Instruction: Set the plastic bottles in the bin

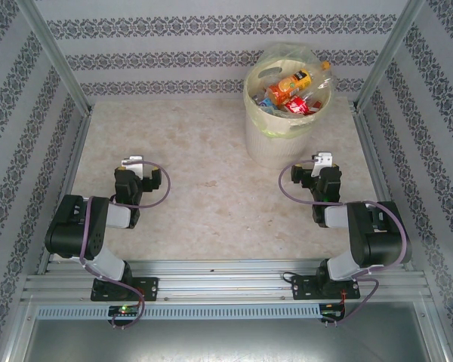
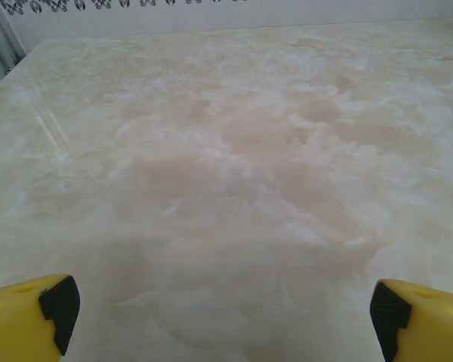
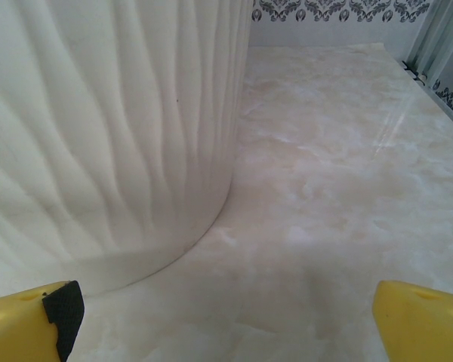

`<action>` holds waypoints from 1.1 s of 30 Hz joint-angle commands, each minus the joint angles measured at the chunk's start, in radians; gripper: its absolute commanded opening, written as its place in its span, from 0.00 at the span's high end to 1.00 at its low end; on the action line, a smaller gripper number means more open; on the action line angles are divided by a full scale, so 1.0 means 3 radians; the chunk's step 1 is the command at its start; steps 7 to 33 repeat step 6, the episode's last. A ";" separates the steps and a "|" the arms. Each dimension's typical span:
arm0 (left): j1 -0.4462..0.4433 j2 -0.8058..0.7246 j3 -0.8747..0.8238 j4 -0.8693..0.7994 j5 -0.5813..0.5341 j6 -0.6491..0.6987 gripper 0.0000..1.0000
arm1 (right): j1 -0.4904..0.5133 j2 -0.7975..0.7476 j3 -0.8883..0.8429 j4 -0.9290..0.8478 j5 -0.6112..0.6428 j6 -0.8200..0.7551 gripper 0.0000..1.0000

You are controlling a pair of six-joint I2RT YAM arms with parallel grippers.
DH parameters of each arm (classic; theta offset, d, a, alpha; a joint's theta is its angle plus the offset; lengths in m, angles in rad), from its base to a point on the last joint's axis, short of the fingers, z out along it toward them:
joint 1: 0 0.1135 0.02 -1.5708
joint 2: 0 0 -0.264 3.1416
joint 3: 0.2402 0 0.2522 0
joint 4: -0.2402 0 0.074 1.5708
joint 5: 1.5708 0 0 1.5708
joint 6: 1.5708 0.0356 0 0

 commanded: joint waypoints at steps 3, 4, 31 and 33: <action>0.0043 -0.0034 0.0031 -0.0043 0.0005 -0.0054 0.00 | -0.0025 0.0000 0.0081 0.0003 -0.0114 0.0022 0.02; 0.0041 -0.0037 0.0031 -0.0043 0.0005 -0.0054 0.00 | -0.0025 -0.0008 0.0067 0.0020 -0.0112 0.0021 0.02; 0.0043 -0.0038 0.0035 -0.0043 0.0005 -0.0054 0.00 | -0.0022 -0.0007 0.0065 0.0029 -0.0109 0.0018 0.02; 0.0043 -0.0038 0.0035 -0.0043 0.0005 -0.0054 0.00 | -0.0022 -0.0007 0.0065 0.0029 -0.0109 0.0018 0.02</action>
